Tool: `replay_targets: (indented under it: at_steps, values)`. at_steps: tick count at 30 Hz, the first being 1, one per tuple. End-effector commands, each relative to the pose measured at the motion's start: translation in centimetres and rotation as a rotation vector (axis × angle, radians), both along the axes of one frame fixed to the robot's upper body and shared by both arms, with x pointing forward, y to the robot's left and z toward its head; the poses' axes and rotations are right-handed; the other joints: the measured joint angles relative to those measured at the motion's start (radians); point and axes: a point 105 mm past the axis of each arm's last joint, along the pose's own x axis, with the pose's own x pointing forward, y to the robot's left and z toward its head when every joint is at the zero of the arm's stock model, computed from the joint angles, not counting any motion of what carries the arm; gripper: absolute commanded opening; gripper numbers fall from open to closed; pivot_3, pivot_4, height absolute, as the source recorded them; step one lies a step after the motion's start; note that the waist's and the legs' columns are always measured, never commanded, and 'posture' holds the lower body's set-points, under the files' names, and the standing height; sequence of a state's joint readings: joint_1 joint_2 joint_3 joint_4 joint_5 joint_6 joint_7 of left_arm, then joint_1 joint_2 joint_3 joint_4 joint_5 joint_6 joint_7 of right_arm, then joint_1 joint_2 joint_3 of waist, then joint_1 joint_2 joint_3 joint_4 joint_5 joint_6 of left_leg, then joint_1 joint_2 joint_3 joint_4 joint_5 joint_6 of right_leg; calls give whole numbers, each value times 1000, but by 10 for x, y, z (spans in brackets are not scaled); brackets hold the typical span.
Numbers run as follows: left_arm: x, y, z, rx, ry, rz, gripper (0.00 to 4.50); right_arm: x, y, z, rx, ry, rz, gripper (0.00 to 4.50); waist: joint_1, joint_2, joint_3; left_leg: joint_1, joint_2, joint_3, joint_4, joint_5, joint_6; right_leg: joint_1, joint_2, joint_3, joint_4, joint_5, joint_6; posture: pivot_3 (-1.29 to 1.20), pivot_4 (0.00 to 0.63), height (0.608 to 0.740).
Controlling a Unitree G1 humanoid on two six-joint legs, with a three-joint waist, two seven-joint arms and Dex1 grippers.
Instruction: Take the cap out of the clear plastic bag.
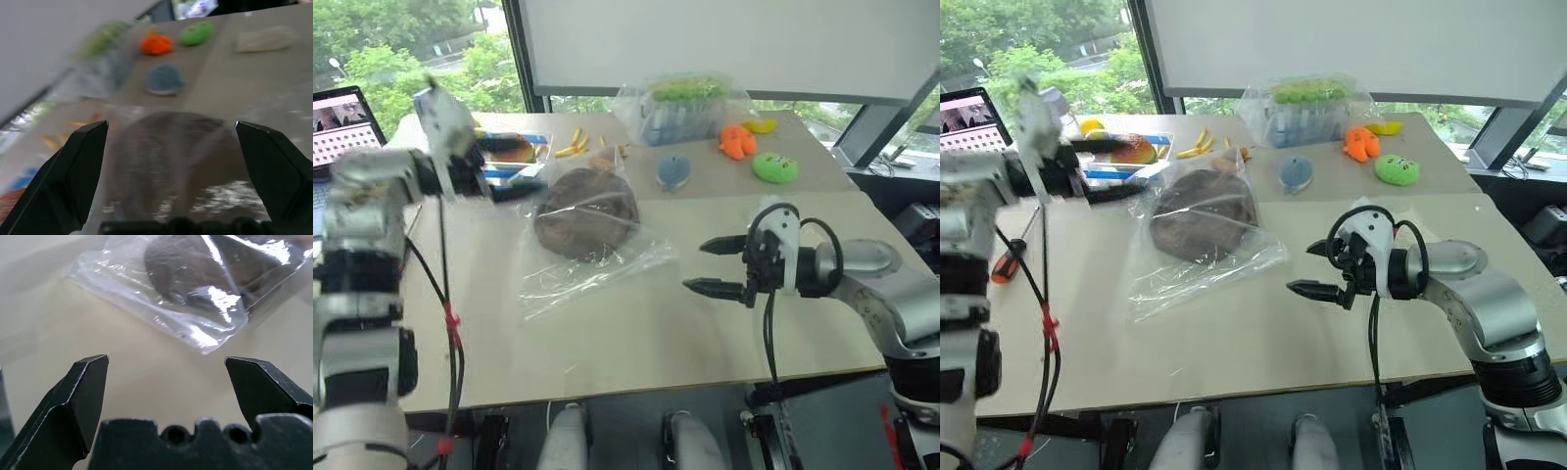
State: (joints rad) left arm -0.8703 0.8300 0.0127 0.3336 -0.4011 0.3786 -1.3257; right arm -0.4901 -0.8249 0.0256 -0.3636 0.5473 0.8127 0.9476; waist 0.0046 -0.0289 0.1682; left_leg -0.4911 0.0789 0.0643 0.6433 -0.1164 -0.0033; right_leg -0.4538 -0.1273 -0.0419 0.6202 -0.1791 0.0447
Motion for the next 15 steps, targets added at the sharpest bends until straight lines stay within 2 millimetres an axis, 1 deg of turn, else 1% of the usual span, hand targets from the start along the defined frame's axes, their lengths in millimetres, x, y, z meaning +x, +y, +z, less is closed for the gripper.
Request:
replay_targets:
  at_steps: [1,2,4,7,8,10,15]
  values:
    - [-56,-35,-16,127,171,-259,4474,-7,2,8,5,-26,20,4500,-8,0,0,1,0,0,0,0,0,-1,0,1,2,0,0,0,150,740]
    - [-60,-37,-24,166,190,-260,4474,-8,3,8,9,-25,22,4500,-8,0,0,2,0,0,0,0,-1,-1,0,1,4,-1,0,0,150,740]
    - [-59,-40,-34,201,181,-244,4474,-11,3,8,16,-21,18,4500,-5,0,0,6,0,0,0,0,-1,0,1,1,7,-2,-2,0,150,740]
    - [-53,-48,-40,147,183,-227,4474,-13,3,5,21,-17,1,4500,0,0,0,17,2,0,-2,-1,-2,10,2,1,6,-3,-3,0,150,740]
    - [-53,-50,-42,137,188,-225,4474,-13,3,5,22,-15,-5,4500,2,0,0,18,2,0,-2,-1,-3,12,2,1,5,-3,-3,0,150,740]
    - [-49,-49,-62,216,154,-210,4474,-13,2,3,25,-14,-29,4500,5,0,0,18,2,0,-2,-1,-3,13,1,1,3,-3,-3,0,150,740]
    - [-38,-43,-104,385,54,-173,4474,-13,4,3,41,-13,-53,4500,8,0,0,15,2,1,-4,-1,-3,11,2,1,-1,-3,-3,0,150,740]
